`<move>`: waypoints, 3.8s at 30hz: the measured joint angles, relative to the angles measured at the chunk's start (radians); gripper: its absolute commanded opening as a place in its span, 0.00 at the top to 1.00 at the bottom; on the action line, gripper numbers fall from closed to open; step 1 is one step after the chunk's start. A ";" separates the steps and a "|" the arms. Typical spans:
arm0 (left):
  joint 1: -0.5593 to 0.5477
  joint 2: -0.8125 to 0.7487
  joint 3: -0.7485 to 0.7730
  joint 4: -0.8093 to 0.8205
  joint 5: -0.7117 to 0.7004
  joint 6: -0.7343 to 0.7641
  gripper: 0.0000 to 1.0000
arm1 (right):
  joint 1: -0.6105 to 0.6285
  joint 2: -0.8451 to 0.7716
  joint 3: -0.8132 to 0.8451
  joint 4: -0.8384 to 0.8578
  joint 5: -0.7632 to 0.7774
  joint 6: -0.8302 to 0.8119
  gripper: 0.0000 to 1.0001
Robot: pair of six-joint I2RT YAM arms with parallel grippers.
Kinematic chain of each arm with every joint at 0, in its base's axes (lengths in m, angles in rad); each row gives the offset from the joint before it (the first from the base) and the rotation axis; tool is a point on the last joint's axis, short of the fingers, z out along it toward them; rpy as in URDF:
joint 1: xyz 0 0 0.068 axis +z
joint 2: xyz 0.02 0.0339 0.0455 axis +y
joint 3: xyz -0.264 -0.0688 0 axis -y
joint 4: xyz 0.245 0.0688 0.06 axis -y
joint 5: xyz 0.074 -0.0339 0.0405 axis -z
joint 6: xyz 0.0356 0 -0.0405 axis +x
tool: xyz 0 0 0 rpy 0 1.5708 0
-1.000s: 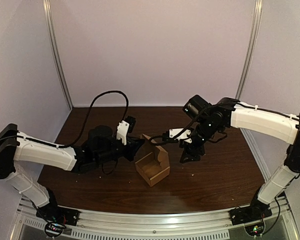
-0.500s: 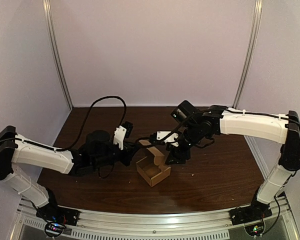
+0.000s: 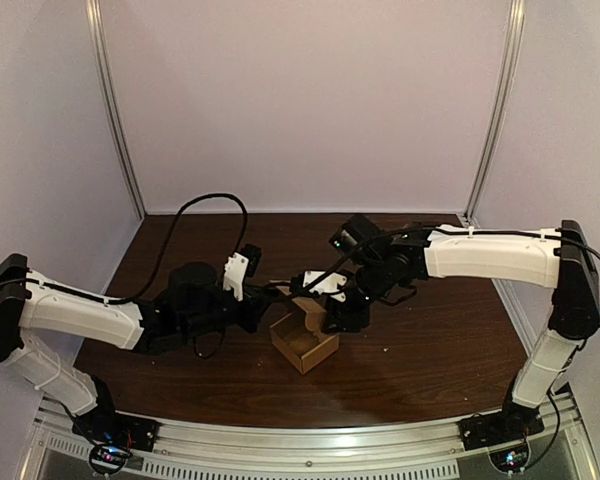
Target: Fold the paper box
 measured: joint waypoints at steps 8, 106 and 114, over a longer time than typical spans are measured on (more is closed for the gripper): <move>0.000 -0.007 0.000 -0.009 0.001 -0.048 0.96 | 0.000 0.035 0.000 0.003 0.017 0.035 0.52; -0.055 0.162 -0.265 0.520 -0.072 0.134 0.97 | 0.005 -0.096 -0.025 -0.047 -0.096 -0.142 0.47; -0.055 0.164 -0.273 0.533 -0.072 0.143 0.97 | 0.034 -0.085 0.116 -0.089 -0.198 -0.145 0.49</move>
